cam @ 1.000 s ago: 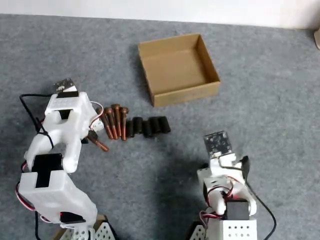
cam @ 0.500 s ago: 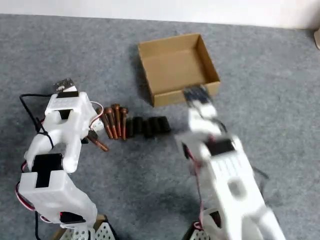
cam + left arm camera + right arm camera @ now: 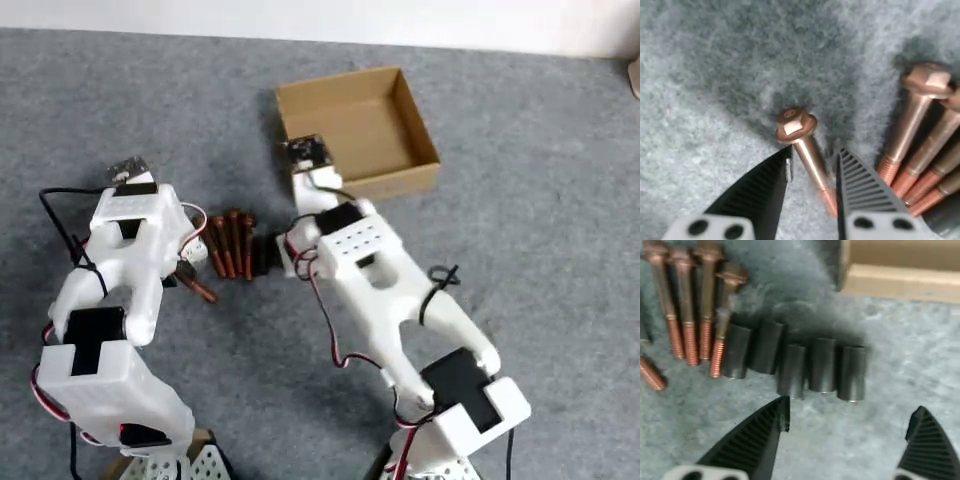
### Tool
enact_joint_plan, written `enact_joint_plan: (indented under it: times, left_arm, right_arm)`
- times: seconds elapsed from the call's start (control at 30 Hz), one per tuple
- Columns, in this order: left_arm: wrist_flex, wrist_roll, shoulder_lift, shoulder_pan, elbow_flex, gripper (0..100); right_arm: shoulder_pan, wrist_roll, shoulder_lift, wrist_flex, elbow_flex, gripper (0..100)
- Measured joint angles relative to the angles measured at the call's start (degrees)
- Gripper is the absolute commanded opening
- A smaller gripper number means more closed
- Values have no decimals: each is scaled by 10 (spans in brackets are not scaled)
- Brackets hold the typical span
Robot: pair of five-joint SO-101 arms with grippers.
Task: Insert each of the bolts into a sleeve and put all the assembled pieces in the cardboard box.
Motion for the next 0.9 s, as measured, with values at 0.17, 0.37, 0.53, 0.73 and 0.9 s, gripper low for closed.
enact_joint_plan:
  times: [0.17, 0.37, 0.53, 0.73, 0.9]
  left_arm:
    - [0, 0, 0, 0, 0, 148]
    - [0, 0, 0, 0, 0, 148]
    - [0, 0, 0, 0, 0, 148]
    - [0, 0, 0, 0, 0, 148]
    - [0, 0, 0, 0, 0, 148]
  right_arm:
    - [-2, -4, 3, -8, 11, 339]
    - [18, -4, 3, -73, 65, 339]
    - [20, -4, 3, -103, 69, 339]
    - [25, -4, 3, -120, 73, 339]
    - [43, -7, 3, -120, 73, 339]
